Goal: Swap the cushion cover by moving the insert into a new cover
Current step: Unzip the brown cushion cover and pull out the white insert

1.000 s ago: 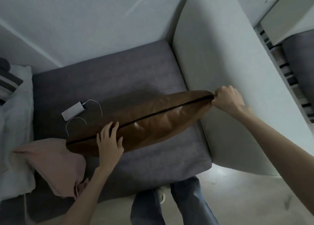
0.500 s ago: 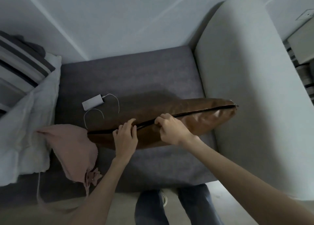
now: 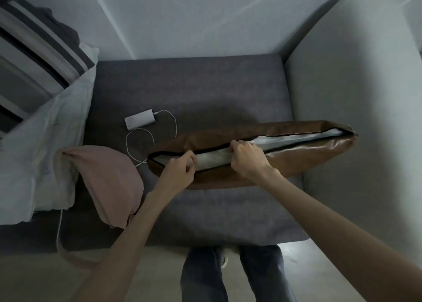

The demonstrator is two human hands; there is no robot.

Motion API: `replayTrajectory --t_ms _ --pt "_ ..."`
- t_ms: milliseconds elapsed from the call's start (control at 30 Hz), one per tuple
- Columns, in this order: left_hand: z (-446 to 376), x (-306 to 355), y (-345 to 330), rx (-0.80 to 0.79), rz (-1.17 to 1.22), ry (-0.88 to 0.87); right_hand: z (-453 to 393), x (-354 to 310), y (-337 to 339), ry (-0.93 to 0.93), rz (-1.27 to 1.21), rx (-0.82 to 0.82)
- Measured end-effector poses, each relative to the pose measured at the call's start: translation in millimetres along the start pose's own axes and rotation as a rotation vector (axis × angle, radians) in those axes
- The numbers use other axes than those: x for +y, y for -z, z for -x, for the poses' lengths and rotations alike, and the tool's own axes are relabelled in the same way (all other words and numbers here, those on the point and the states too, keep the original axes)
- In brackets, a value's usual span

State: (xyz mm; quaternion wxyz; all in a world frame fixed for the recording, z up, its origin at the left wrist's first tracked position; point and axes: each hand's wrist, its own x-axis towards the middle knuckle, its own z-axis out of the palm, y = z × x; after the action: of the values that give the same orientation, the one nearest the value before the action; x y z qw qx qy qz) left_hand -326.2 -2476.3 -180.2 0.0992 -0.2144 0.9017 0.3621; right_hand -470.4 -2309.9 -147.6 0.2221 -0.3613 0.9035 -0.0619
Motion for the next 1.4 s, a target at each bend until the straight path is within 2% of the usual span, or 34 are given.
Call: replayTrajectory --t_ms 67,200,300,367,500,633,733,800,967,1100,1400 --pt "-1 -6 9 -0.034 -0.068 0.105 -3 -6 -4 -0.02 0.019 -0.041" --pt "-10 -15 40 0.037 -0.288 0.334 13 -10 -25 -0.065 0.034 -0.145" --pt "-17 -17 51 -0.007 -0.492 0.309 22 -16 -34 -0.099 0.05 -0.206" --pt "-16 -16 50 -0.027 -0.545 0.272 13 -27 -33 -0.032 0.157 -0.141" --pt "-7 -21 41 0.035 -0.495 0.218 -21 -67 -25 0.178 0.299 -0.03" --pt "-6 -24 29 0.07 -0.459 0.169 -51 -108 -35 0.289 0.331 -0.116" --pt "-11 -32 27 0.037 -0.488 0.154 -65 -131 -50 0.265 0.341 -0.226" --pt "-14 -38 29 0.026 -0.487 0.165 -74 -141 -58 0.235 0.343 -0.245" --pt "-24 -46 38 -0.073 -0.443 0.233 -98 -144 -78 0.221 0.41 -0.214" --pt "-29 -44 37 -0.11 -0.441 0.224 -102 -136 -84 0.189 0.387 -0.182" --pt "-33 -45 32 -0.136 -0.376 0.179 -71 -109 -47 0.221 0.122 -0.151"
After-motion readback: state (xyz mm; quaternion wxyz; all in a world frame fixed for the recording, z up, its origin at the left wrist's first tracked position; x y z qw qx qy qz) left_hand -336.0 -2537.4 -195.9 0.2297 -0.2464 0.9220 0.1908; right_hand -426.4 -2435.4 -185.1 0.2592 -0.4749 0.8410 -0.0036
